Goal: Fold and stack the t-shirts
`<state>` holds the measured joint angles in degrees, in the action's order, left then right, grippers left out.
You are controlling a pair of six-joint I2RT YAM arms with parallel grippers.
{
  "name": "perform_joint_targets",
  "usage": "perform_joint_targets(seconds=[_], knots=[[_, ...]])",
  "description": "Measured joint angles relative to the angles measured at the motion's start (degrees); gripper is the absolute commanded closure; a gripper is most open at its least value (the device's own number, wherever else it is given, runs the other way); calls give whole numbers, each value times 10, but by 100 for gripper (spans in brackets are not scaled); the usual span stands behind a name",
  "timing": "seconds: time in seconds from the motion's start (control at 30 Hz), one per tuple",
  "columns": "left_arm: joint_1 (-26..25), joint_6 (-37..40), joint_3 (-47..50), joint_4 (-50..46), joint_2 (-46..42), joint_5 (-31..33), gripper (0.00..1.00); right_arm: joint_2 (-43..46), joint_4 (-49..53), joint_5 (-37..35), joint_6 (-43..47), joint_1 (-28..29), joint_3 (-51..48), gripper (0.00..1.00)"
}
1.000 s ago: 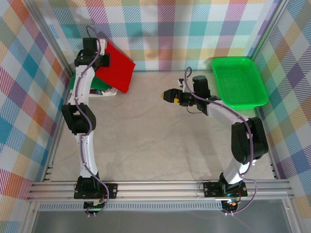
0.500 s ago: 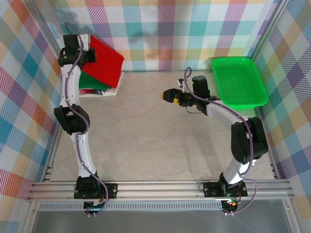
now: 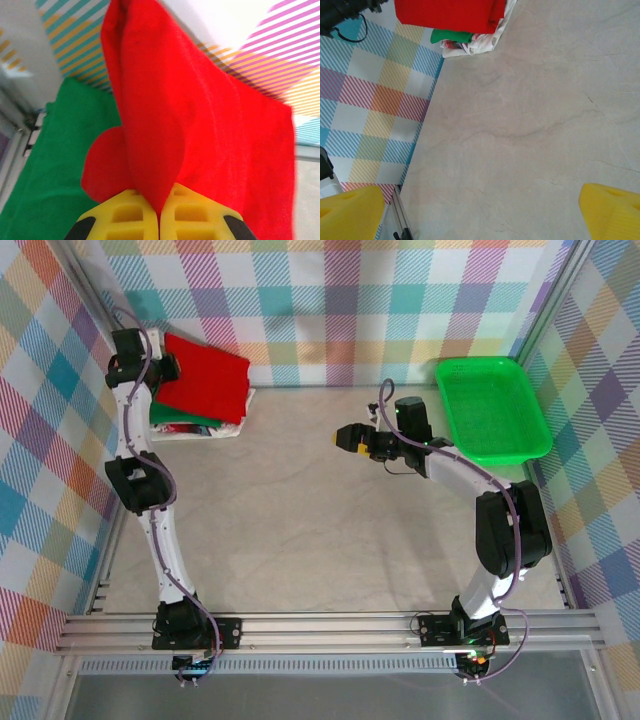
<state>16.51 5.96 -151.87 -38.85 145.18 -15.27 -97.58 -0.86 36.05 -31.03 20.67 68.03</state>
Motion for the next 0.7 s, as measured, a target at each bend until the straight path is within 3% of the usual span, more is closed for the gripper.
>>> perform_joint_targets(seconds=[0.27, 0.3, 0.33, 0.4, 0.47, 0.7], knots=[[10, 51, 0, 2, 31, 69, 97, 0, 5, -4, 0, 0, 2, 0], [10, 57, -1, 3, 33, 75, 83, 0, 5, -4, 0, 1, 3, 0], [10, 64, -2, 4, 35, 80, 63, 0, 5, -5, 0, 1, 3, 0], [10, 70, -6, 6, 38, 97, 38, 0, 5, -5, 0, 3, 6, 0], [10, 72, -13, 10, 40, 116, 2, 0, 5, -5, 0, 5, 10, 0], [10, 26, -24, 9, 21, 180, 0, 0, 4, -11, 1, 10, 17, 0]])
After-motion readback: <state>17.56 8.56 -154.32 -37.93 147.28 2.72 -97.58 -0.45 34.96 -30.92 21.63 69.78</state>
